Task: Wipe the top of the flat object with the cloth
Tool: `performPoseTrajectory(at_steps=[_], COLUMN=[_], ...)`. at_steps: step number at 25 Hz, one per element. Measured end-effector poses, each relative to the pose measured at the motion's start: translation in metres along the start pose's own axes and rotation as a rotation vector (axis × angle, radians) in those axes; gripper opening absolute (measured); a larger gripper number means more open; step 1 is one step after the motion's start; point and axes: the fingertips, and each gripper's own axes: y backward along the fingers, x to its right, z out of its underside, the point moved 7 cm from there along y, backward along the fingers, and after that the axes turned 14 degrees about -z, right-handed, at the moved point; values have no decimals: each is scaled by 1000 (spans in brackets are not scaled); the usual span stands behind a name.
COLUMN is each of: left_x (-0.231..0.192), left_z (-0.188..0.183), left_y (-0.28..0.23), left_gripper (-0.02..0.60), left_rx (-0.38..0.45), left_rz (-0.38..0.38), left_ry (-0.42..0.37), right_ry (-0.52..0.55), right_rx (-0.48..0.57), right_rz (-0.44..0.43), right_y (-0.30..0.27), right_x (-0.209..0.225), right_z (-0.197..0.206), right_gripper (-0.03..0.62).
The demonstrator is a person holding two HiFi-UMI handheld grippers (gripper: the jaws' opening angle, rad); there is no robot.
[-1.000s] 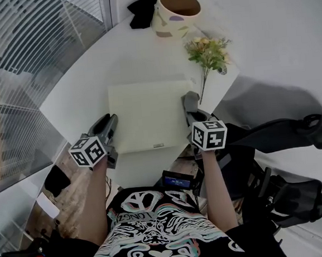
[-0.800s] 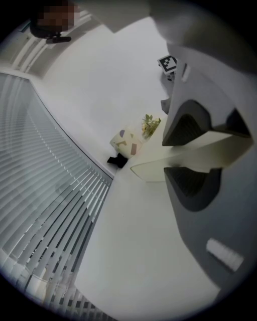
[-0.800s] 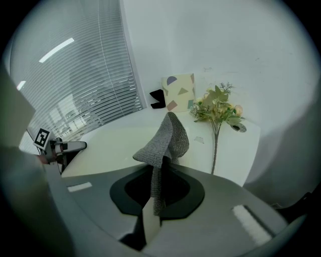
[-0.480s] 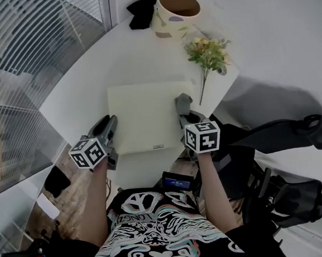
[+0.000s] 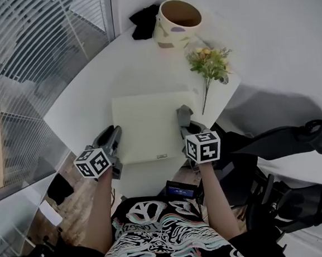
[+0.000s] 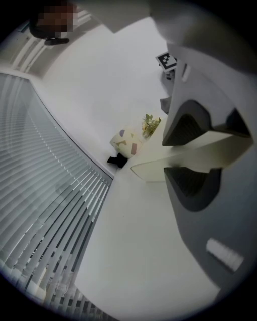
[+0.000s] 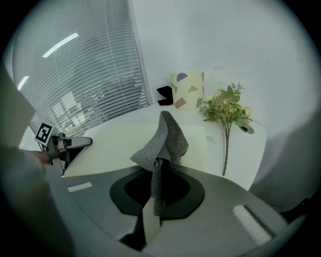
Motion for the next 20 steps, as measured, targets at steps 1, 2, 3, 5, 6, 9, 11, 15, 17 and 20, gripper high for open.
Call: performPoseTrajectory(at_steps=[1, 2, 3, 5, 6, 9, 11, 15, 17, 20], left_x=[0, 0, 0, 0, 0, 0, 0, 0, -1, 0], left_z=[0, 1, 1, 0, 0, 1, 1, 1, 1, 2], left_y=[0, 0, 0, 0, 0, 0, 0, 1, 1, 0], left_gripper=[187, 187, 187, 187, 187, 187, 187, 187, 187, 187], left_rx=[0, -1, -2, -3, -3, -1, 0, 2, 1, -1], left_rz=[-1, -1, -1, -3, -3, -1, -2, -2, -3, -3], left_ry=[1, 2, 2, 2, 2, 5, 7, 13, 15, 18], right_ry=[1, 3, 7, 22, 30, 53, 65, 67, 73, 88], right_rx=[-4, -7, -11, -21, -25, -31, -30, -32, -36, -41], right_rz=[-5, -12, -20, -38, -47, -57, -53, -63, -73, -79], right_y=[-1, -2, -4, -8, -10, -15, -17, -19, -21, -25], right_x=[-2, -4, -7, -14, -17, -25, -27, -31, -34, -40], right_z=[0, 0, 0, -1, -1, -2, -2, -2, -3, -3], right_gripper=[14, 14, 13, 14, 13, 14, 14, 14, 14, 14])
